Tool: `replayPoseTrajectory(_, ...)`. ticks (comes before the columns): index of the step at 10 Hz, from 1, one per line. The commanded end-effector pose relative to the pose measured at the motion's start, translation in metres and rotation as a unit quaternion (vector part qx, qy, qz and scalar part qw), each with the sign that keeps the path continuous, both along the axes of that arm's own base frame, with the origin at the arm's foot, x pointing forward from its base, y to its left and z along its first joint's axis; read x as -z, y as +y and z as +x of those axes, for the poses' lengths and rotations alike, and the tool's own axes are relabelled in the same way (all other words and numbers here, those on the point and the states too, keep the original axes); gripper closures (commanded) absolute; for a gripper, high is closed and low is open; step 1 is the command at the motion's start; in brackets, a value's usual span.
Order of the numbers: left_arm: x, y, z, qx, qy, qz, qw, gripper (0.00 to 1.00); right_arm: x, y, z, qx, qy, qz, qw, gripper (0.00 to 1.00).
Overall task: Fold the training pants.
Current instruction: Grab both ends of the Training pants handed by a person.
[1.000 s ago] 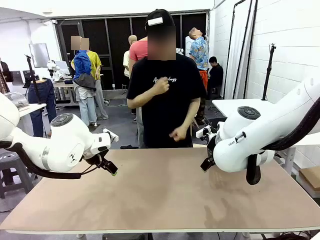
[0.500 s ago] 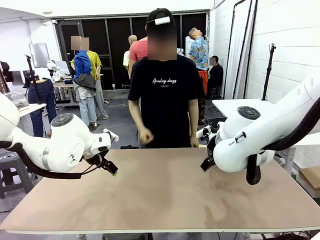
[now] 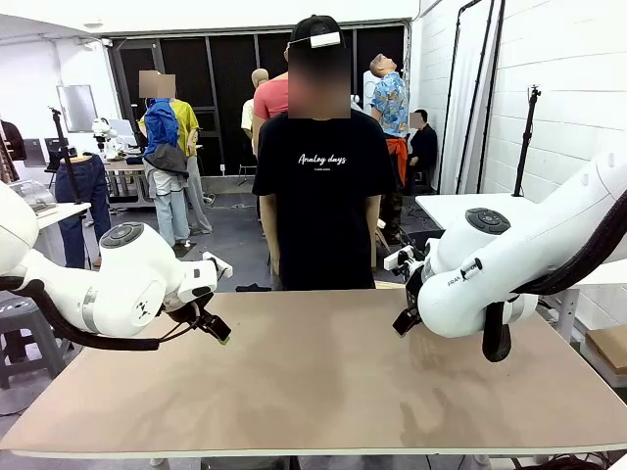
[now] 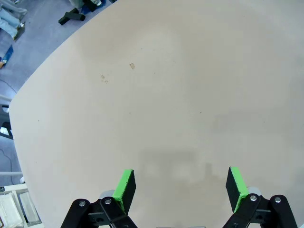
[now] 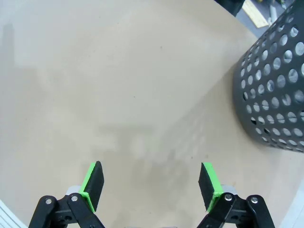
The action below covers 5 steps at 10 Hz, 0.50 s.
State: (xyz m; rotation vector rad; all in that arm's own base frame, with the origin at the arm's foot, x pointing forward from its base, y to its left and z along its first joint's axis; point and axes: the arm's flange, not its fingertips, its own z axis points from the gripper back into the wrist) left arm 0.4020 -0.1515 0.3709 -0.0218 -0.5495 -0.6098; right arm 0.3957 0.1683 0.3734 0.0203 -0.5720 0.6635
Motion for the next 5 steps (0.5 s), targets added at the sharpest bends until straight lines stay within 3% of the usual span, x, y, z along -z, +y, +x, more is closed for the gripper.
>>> replayPoseTrajectory(1,-0.0001,0.0009,0.0003,-0.001,0.000,0.000,1.000,0.00,0.0000,-0.0001,0.0000,0.000,0.000,0.000,1.000,0.00)
replayPoseTrajectory(5,0.0000,0.0000,0.0000,0.000,0.000,0.000,1.000,0.00,0.0000,0.0000,0.0000,0.000,0.000,0.000,1.000,0.00)
